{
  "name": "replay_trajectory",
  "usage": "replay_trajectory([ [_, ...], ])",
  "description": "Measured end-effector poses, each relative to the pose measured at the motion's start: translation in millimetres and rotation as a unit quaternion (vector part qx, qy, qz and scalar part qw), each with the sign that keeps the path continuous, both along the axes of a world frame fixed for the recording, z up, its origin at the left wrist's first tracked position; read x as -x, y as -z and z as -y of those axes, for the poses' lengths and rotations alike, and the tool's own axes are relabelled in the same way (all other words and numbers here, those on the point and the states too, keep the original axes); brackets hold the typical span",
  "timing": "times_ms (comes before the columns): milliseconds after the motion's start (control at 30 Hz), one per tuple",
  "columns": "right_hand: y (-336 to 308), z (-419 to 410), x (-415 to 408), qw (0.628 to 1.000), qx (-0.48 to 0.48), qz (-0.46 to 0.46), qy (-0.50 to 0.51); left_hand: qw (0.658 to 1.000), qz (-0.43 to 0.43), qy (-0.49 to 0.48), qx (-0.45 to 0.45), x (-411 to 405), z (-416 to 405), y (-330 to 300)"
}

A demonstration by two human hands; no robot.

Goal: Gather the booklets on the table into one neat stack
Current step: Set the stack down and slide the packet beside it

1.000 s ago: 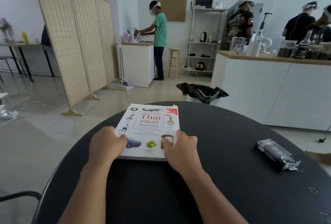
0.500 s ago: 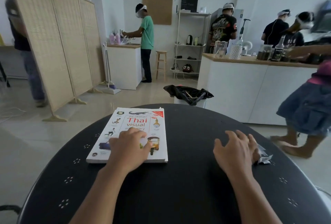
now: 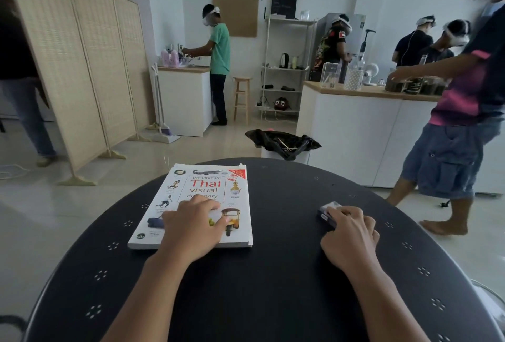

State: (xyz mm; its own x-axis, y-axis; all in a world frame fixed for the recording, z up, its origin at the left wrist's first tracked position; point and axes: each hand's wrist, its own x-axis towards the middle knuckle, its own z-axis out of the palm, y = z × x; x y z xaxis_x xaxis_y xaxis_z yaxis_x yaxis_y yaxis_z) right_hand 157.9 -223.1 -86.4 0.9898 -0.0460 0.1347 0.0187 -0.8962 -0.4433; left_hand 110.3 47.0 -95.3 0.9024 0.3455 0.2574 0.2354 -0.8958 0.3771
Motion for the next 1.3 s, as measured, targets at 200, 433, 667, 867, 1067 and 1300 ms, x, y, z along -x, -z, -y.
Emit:
replay_trajectory([
  [200, -1.1, -10.7, -3.5, 0.992, -0.082, 0.097, -0.009, 1.000, 0.000, 0.005, 0.005, 0.9, -1.3, -0.1],
  [433, 6.8, -25.5, -4.9, 0.991, 0.017, 0.082, -0.101, 1.000, -0.007, 0.006, 0.001, 1.4, -0.5, -0.9],
  [667, 8.1, -37.0, -4.2, 0.980, -0.107, 0.137, -0.097, 1.000, -0.014, 0.015, 0.006, 0.8, -4.1, 0.1],
  [867, 11.0, -45.2, -5.4, 0.986, -0.096, 0.084, -0.110, 1.000, -0.016, 0.021, 0.010, 0.9, -4.5, 0.6],
  [1067, 8.1, -44.9, -4.1, 0.988, -0.109, 0.085, -0.067, 0.999, -0.019, 0.026, 0.017, 1.3, -7.5, 1.5],
  [1300, 6.4, -46.6, -5.8, 0.984, -0.145, 0.038, -0.099, 0.999, -0.025, 0.032, 0.013, 1.7, -7.0, 0.7],
])
